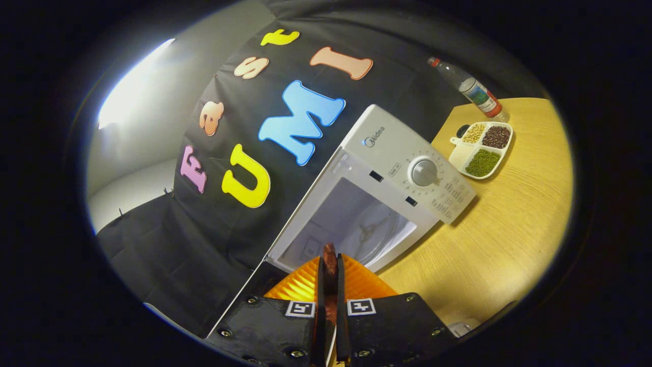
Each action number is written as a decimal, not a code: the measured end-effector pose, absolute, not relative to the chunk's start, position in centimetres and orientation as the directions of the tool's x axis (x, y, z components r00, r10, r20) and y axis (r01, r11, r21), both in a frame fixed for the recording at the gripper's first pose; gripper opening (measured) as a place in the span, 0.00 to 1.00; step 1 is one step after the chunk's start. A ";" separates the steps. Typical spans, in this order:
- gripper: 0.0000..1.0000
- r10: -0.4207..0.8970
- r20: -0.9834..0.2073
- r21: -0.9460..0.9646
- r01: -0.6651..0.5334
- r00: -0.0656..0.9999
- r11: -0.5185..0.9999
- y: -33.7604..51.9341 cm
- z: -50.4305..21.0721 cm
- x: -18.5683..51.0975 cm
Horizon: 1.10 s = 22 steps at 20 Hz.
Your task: Open the microwave, put the food inside, and close the microwave door.
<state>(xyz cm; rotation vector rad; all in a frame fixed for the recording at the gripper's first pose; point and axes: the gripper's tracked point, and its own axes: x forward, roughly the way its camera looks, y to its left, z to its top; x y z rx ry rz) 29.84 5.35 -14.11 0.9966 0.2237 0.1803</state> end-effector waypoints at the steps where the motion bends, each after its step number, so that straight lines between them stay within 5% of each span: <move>1: 0.08 0.240 -0.115 0.845 -0.032 0.964 0.534 6.1 -14.4 30.9; 11: 0.08 0.170 -0.161 0.824 0.038 0.972 0.565 11.8 -16.9 41.6; 18: 0.09 0.008 -0.153 0.803 0.120 0.988 0.584 11.7 -19.3 48.2; 22: 0.20 -0.064 -0.191 0.778 0.191 0.979 0.598 10.5 -22.1 50.1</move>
